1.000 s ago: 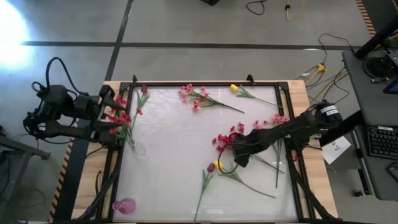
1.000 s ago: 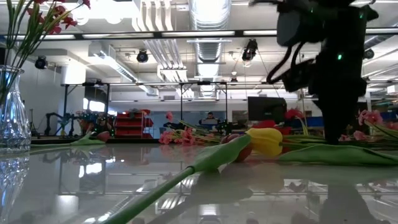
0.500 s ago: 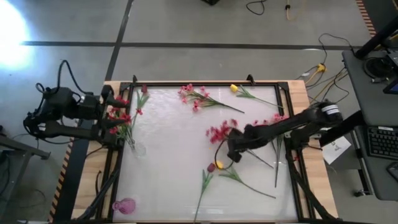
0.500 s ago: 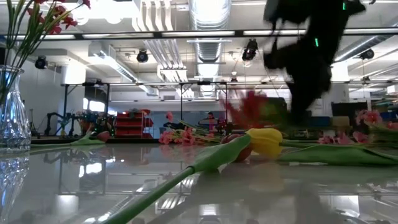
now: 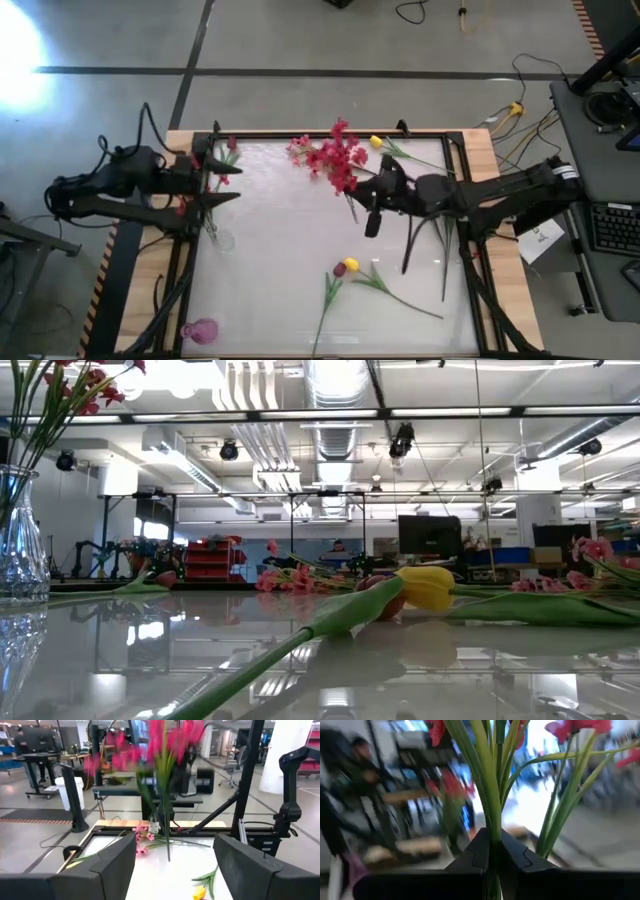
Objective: Sort flowers into vase by color
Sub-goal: Put the red flower into the transparent vase
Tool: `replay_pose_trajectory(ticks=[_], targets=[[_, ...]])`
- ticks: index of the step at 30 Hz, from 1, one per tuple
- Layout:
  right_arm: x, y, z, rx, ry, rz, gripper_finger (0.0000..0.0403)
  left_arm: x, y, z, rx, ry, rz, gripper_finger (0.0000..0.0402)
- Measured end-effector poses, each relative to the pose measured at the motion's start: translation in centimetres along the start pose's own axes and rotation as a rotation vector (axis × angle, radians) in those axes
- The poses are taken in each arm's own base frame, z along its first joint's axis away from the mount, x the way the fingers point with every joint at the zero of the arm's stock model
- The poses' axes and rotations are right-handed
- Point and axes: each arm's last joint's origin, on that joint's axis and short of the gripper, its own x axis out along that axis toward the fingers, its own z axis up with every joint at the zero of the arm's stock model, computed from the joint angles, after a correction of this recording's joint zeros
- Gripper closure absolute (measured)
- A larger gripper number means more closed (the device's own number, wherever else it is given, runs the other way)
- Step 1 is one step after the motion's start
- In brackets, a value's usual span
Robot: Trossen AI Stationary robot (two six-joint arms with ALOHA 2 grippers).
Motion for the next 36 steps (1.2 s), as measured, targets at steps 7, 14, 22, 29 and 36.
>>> replay_pose_trajectory(ticks=[7, 14, 22, 29, 36], targets=[[3.3, 1.5, -0.7, -0.101, -0.129, 0.117, 0.0393, 1.7, 0.1, 0.5, 0.004, 0.03, 0.052, 0.0123], [9.0, 2.7, -1.6, -0.159, -0.169, 0.144, 0.0393, 4.6, -0.2, -0.2, 0.007, 0.093, 0.018, 0.013], [13.5, 4.2, -0.9, -0.15, -0.27, 0.173, 0.0392, 6.2, -0.4, -0.8, 0.033, 0.137, -0.054, 0.0131], [15.4, 4.3, -1.0, -0.149, -0.282, 0.158, 0.0391, 6.7, -0.6, -0.9, 0.085, 0.133, -0.12, 0.0135], [15.5, 4.0, -0.9, -0.144, -0.281, 0.151, 0.039, 6.5, -0.6, -0.8, 0.117, 0.122, -0.122, 0.0228]])
